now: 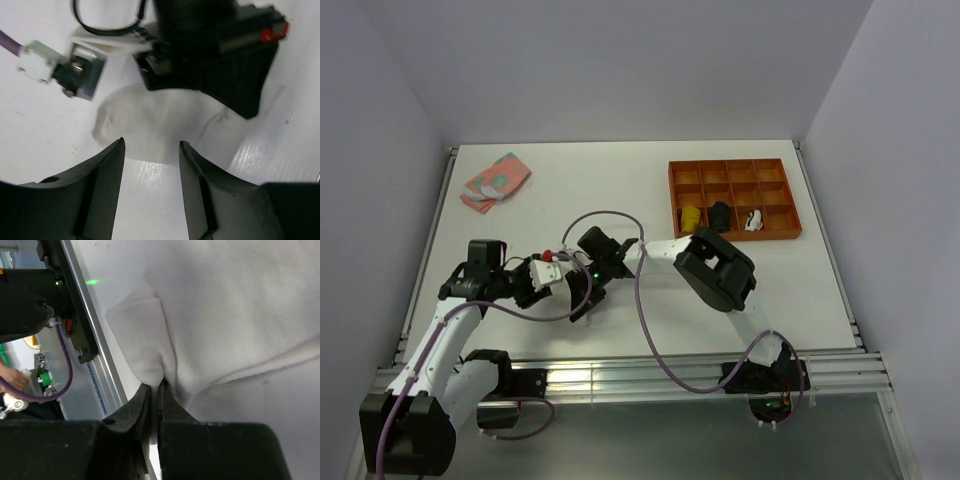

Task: Roll the socks
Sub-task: Roll the sock at the center of the board.

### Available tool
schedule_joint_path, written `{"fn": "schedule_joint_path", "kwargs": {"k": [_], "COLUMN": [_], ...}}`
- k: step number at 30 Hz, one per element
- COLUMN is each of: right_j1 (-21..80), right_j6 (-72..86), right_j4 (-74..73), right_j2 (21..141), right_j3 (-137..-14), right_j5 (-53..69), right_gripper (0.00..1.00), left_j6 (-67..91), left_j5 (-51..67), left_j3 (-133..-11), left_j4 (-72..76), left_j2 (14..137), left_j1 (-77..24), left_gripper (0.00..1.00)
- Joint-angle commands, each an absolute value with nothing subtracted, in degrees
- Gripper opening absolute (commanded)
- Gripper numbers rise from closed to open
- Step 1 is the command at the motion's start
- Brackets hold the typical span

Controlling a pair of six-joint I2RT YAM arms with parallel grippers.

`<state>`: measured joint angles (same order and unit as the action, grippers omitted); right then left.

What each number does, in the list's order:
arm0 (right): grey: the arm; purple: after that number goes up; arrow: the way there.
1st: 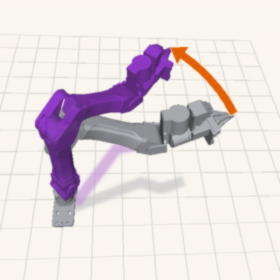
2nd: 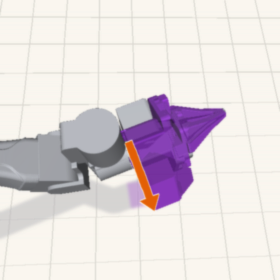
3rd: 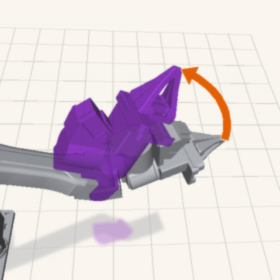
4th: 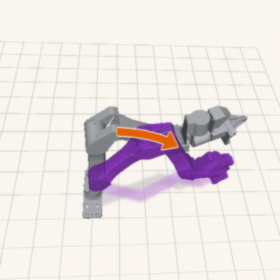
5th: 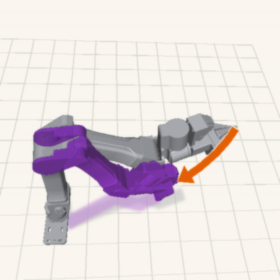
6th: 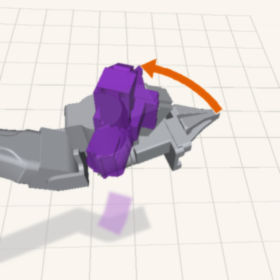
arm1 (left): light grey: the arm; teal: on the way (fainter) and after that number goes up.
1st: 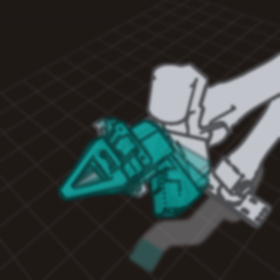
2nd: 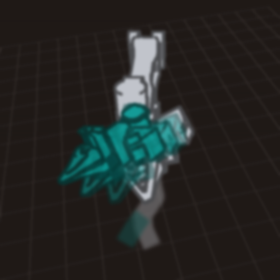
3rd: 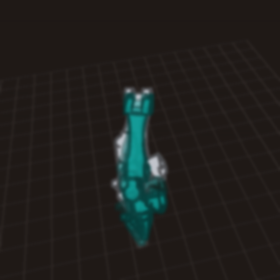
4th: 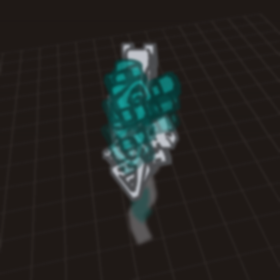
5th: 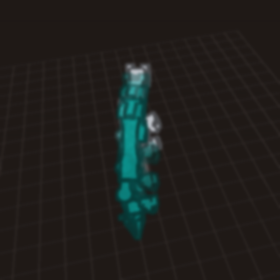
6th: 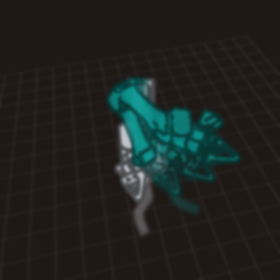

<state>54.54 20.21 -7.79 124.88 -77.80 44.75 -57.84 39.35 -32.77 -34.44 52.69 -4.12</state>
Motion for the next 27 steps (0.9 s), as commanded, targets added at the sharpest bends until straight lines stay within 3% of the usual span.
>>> {"fn": "schedule_joint_path", "kwargs": {"k": [1, 17, 27], "right_j1": [51.68, 51.94, 51.94], "right_j6": [13.62, 13.27, 13.71], "right_j4": [-26.1, -26.63, -26.54], "right_j2": [133.07, 132.1, 132.45], "right_j3": [-74.44, -76.29, -76.55], "right_j5": [26.37, 27.77, 27.86], "right_gripper": [0.0, 0.0, 0.0], "left_j6": [-64.68, -72.42, -66.8], "left_j5": [42.45, 45.26, 40.61], "left_j3": [-30.06, -26.37, -23.91], "left_j4": [-35.5, -38.93, -34.81], "left_j2": [49.75, 50.71, 49.66], "left_j1": [-4.22, -7.03, -17.83], "left_gripper": [0.53, 0.62, 0.64]}}
